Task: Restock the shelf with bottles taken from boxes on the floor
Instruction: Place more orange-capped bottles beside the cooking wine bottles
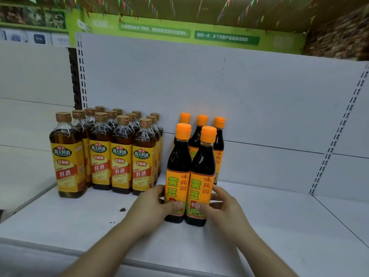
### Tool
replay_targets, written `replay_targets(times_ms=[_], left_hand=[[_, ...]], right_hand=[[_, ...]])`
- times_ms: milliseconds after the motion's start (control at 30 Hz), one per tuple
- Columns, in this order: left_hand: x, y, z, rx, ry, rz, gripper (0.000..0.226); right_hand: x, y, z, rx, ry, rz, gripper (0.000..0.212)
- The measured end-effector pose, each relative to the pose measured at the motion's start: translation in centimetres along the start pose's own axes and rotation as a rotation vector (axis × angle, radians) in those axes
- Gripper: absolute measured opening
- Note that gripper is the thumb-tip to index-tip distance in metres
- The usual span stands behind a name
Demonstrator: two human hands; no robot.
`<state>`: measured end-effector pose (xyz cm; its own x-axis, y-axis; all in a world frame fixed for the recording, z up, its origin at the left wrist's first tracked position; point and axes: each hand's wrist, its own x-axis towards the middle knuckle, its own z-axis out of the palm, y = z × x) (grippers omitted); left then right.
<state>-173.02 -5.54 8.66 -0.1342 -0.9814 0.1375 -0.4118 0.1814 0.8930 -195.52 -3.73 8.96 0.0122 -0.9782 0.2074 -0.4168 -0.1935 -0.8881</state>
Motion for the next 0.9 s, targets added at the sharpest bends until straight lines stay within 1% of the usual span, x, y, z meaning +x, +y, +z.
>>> replay_targets(times_ms=[167, 300, 500, 667, 900], left_hand=[[1.2, -0.2, 0.1, 0.024, 0.008, 0.019, 0.044], [2.1, -0.3, 0.2, 0.057, 0.014, 0.017, 0.046], [2.9, -0.3, 0.8, 0.151, 0.056, 0.028, 0.041], [4.1, -0.2, 0.9, 0.17, 0.061, 0.028, 0.042], [5.8, -0.5, 1.1, 0.183, 0.087, 0.001, 0.047]], right_hand=[[0.9, -0.1, 0.3, -0.03, -0.001, -0.007, 0.044], [1.7, -0.2, 0.4, -0.052, 0.0, -0.014, 0.043], [2.7, 0.3, 0.8, -0.04, 0.044, 0.007, 0.037], [4.0, 0.5, 1.0, -0.053, 0.05, 0.022, 0.037], [5.4, 1.0, 1.8, -0.022, 0.11, 0.044, 0.038]])
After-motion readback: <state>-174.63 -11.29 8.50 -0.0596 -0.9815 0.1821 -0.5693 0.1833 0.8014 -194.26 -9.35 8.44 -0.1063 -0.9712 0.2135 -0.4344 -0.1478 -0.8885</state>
